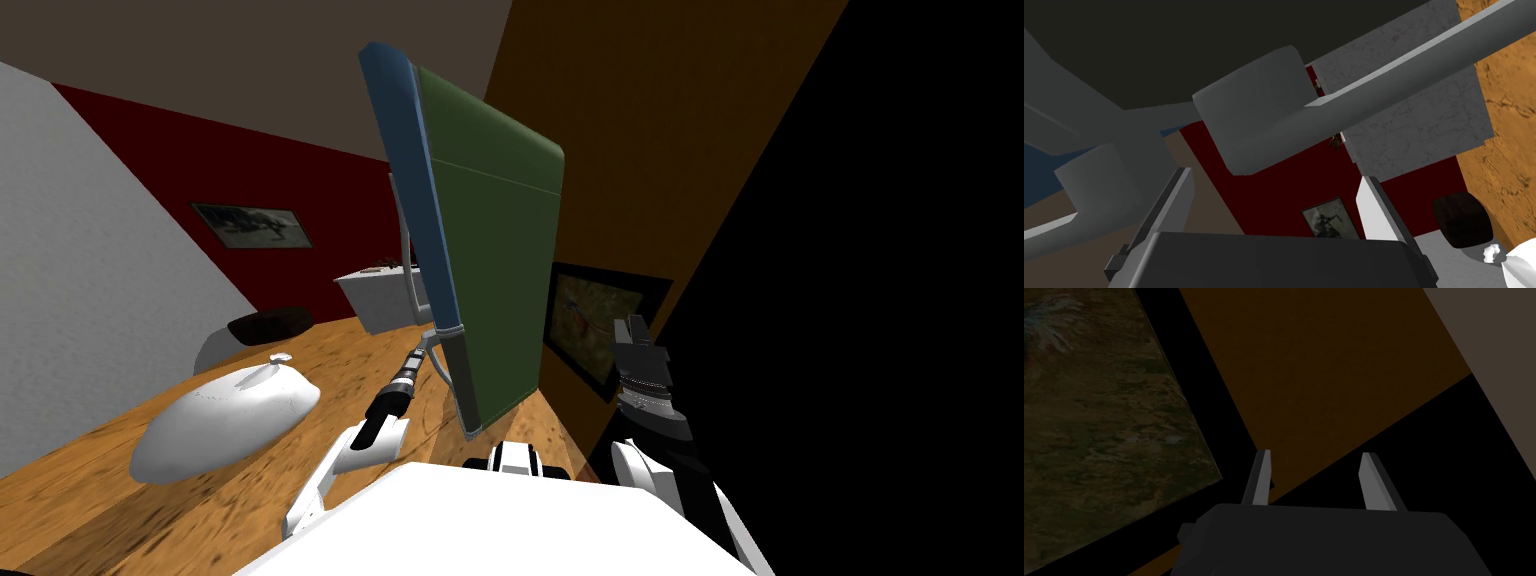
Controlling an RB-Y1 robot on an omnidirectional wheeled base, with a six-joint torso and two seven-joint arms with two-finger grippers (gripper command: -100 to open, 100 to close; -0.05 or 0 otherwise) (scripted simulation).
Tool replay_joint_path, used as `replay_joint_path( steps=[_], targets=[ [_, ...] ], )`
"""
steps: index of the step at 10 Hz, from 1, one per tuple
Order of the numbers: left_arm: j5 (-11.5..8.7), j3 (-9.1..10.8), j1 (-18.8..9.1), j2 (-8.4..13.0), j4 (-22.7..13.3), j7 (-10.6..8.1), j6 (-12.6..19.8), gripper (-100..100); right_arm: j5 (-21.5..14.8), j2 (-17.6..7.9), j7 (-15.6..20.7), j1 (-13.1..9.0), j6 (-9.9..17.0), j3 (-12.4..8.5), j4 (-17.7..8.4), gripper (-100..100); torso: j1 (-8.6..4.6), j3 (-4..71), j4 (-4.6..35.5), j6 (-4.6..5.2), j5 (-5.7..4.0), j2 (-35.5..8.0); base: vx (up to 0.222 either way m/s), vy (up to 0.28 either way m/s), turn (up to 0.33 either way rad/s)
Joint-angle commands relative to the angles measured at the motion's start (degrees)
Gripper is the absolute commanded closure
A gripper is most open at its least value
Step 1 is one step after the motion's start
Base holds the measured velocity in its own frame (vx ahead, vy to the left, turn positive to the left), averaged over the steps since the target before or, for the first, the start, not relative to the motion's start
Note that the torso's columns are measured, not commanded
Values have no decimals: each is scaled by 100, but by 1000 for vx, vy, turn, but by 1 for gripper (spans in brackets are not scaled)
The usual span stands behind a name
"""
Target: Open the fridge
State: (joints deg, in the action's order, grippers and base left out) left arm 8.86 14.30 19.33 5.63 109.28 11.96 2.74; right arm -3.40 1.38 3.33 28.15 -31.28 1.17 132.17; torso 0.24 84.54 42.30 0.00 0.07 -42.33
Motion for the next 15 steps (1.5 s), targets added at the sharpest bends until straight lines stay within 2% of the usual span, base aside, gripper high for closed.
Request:
replay_joint_path(
  steps=[1,2,3,4,5,6,7,8,9,11,12,14,15],
  targets=[
    [3,24,16,20,168,16,175,-100,0,-1,0,0,0,-1,0,0,12,-5,2,-1,3,-7,96,13,-54],
    [-6,18,16,22,74,4,71,-100,0,-2,0,1,0,-1,0,0,14,9,-3,0,4,19,60,15,-15],
    [-7,21,17,25,86,3,88,100,0,-2,0,0,0,-2,0,0,-7,6,-4,-1,-1,9,9,4,4],
    [-59,-77,4,155,81,-36,63,100,0,-1,0,0,0,-1,0,0,-22,-4,-2,0,-4,-4,-50,166,-73],
    [-59,-77,4,155,81,-36,63,100,0,-3,0,-2,1,-2,0,0,41,4,12,14,1,7,-88,203,-67],
    [-112,-173,-5,284,71,-76,44,100,0,-3,0,-2,1,-3,-1,0,39,11,11,8,3,17,-89,227,-89],
    [-112,-173,-5,284,71,-76,44,100,0,-4,0,-2,1,-3,-1,0,21,18,9,16,-5,31,-81,238,-49],
    [-165,-268,-14,413,61,-115,25,100,0,-4,0,-1,1,-3,-1,0,4,33,9,21,-13,54,-97,267,-76],
    [-165,-268,-14,413,61,-115,25,100,0,-4,0,-2,1,-3,-1,0,0,42,9,36,-17,68,-92,285,-61],
    [-270,-460,-32,672,40,-194,-13,100,0,-4,0,-2,1,-4,-1,0,-6,48,11,44,-21,74,-133,314,-110],
    [-270,-460,-32,672,40,-194,-13,100,1,-4,0,-2,1,-4,-1,0,-3,48,14,47,-23,77,-126,318,-79],
    [-376,-652,-50,930,19,-273,-51,100,1,-4,0,-1,1,-4,-1,0,-16,54,13,45,-27,87,-116,325,-108],
    [-376,-652,-50,930,19,-273,-51,100,1,-4,0,-2,1,-4,-1,0,-23,57,15,58,-29,90,-158,289,-92]
  ],
)
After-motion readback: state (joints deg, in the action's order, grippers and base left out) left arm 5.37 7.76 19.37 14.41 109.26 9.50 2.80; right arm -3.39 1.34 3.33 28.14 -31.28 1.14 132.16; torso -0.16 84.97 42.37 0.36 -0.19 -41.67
